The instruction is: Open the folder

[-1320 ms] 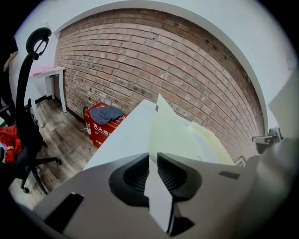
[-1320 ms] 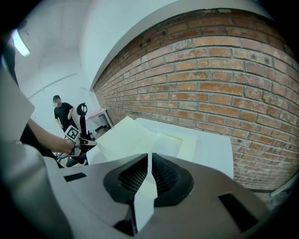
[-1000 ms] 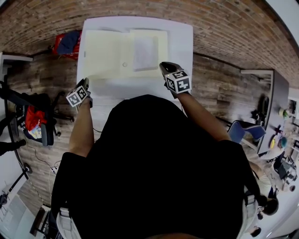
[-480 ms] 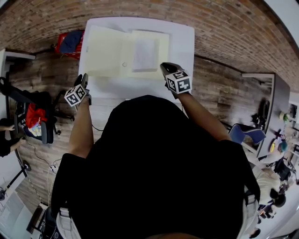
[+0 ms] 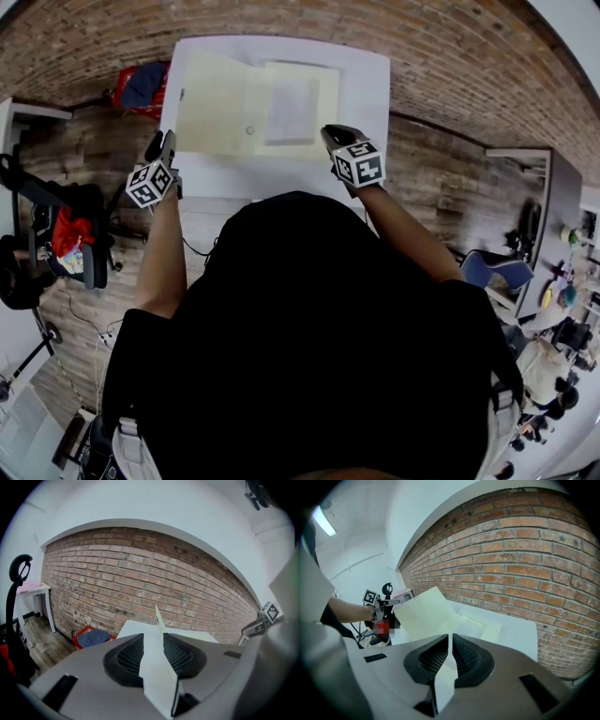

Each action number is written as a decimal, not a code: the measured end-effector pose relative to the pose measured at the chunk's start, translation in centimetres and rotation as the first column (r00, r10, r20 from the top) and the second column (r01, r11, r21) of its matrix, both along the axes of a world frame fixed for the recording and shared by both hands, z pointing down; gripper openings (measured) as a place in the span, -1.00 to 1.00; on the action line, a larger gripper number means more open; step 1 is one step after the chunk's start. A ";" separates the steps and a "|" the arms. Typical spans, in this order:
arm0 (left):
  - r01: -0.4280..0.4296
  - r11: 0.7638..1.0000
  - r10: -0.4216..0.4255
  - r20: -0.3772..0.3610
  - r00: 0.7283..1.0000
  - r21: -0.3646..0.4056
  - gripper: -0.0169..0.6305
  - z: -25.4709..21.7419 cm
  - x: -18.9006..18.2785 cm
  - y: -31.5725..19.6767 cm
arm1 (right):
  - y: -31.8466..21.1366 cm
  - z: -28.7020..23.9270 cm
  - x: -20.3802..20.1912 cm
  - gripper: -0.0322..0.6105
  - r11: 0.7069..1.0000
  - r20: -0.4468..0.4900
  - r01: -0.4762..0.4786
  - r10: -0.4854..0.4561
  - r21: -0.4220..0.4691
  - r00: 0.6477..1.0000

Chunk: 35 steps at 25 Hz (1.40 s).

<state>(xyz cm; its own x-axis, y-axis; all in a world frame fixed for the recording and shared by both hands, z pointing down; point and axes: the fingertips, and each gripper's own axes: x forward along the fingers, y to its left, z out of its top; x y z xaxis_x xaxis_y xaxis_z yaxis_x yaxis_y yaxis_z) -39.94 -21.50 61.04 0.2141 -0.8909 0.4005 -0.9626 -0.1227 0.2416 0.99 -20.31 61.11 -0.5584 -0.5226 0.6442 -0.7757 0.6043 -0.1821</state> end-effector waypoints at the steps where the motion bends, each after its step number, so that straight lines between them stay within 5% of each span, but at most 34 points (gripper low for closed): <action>1: -0.012 1.000 0.012 0.008 1.000 0.012 -0.53 -0.5 0.4 -0.2 | 0.0 0.0 0.0 -0.75 1.000 0.000 0.000 0.000 0.000 1.000; 9: -0.064 0.998 0.062 0.079 0.995 0.029 -0.66 -2.0 2.4 -1.2 | -0.1 -0.1 0.3 -0.75 1.000 0.008 -0.007 0.007 0.000 1.000; 18: -0.161 0.975 0.132 0.183 0.974 0.155 -0.83 -7.0 5.8 -2.2 | -0.1 -0.3 0.4 -0.75 1.000 0.015 -0.007 0.007 -0.004 1.000; 35: -0.322 0.940 0.285 0.256 0.924 0.115 -0.89 -6.5 12.4 -2.4 | -0.5 -0.7 1.7 -0.75 1.000 0.028 -0.021 0.021 0.006 0.999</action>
<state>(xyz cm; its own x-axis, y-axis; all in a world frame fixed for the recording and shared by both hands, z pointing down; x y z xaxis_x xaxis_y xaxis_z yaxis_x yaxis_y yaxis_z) -27.57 -23.91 54.54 0.4009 -0.8519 0.3369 -0.9000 -0.4349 -0.0288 2.70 -20.79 60.44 -0.5650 -0.5387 0.6249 -0.7829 0.5892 -0.1999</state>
